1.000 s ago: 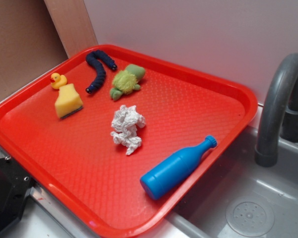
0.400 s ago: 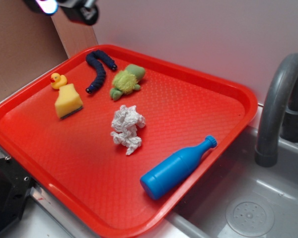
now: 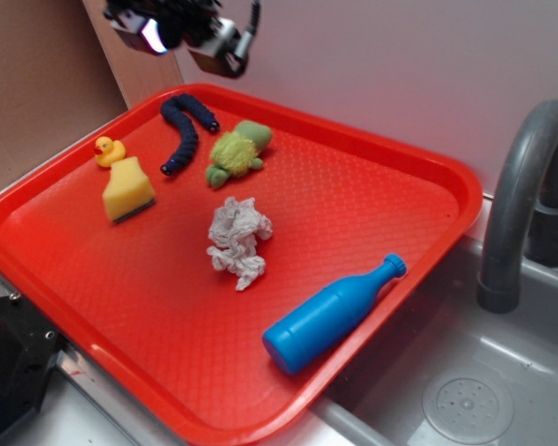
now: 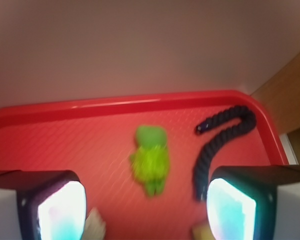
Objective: Grab the green animal.
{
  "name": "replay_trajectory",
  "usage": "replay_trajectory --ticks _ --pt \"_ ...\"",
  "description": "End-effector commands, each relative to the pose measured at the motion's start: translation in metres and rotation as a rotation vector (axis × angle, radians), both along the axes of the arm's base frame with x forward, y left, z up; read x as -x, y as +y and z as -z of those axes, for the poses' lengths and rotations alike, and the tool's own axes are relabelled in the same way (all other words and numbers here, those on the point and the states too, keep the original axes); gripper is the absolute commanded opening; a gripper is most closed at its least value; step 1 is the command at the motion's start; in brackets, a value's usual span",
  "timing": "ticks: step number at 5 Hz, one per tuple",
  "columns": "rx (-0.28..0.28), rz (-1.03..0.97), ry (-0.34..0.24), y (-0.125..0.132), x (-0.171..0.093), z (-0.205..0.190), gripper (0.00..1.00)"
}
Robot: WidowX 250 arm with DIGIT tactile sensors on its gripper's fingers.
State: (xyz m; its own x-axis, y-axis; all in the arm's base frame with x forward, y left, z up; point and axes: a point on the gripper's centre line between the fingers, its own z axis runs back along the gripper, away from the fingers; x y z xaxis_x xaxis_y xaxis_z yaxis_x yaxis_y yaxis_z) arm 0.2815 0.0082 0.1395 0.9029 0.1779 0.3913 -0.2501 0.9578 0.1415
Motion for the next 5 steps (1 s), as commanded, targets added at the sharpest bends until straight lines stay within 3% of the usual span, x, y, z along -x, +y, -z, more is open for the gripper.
replay_trajectory --ticks 1,2,3,4,5 --pt "0.0 -0.068 0.003 0.04 -0.026 0.033 1.0" --pt "0.003 -0.063 0.045 0.041 -0.032 0.059 1.0" --pt "0.074 -0.033 0.101 0.035 -0.037 0.086 1.0" --pt "0.118 0.001 0.091 0.019 -0.042 0.101 1.0" --pt "0.139 0.025 0.073 0.021 -0.038 0.09 0.0"
